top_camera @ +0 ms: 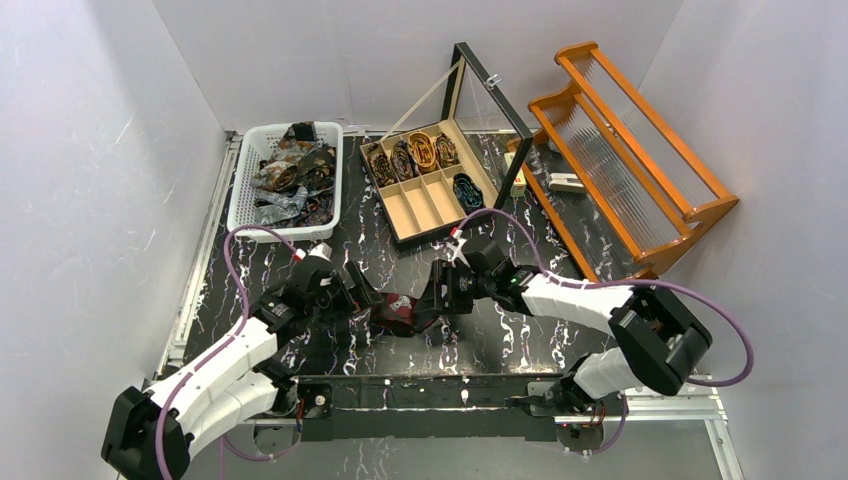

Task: Roll the ties
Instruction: Pick up the tie at the center of the board.

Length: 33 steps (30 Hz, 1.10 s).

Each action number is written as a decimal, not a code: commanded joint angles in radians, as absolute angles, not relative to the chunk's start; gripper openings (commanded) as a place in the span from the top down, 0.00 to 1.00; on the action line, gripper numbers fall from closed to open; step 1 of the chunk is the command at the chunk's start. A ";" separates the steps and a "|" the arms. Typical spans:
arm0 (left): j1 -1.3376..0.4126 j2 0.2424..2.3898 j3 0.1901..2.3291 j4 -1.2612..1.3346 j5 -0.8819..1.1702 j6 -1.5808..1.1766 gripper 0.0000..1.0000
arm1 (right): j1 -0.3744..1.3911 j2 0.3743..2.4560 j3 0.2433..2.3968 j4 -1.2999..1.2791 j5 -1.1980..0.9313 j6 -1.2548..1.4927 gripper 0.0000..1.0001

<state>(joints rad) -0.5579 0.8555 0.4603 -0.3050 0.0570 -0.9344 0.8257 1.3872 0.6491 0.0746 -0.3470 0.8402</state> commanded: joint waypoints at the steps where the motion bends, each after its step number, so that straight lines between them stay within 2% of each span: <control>1: -0.551 0.863 0.434 -0.268 0.086 -0.923 0.02 | 0.830 1.436 0.701 0.162 -0.448 0.879 0.31; 10: -0.551 0.896 0.424 -0.228 0.113 -0.924 0.02 | 0.829 1.538 0.737 0.180 -0.478 0.873 0.41; 14: -0.551 0.905 0.416 -0.212 0.126 -0.922 0.02 | 0.830 1.584 0.761 0.158 -0.485 0.859 0.50; 21: -0.551 0.902 0.399 -0.186 0.140 -0.922 0.02 | 0.828 1.619 0.774 0.147 -0.484 0.846 0.54; 26: -0.551 0.909 0.385 -0.151 0.162 -0.921 0.02 | 0.809 1.670 0.778 0.095 -0.475 0.840 0.65; 33: -0.551 0.958 0.367 -0.058 0.228 -0.900 0.02 | 0.789 1.710 0.775 0.097 -0.501 0.828 0.66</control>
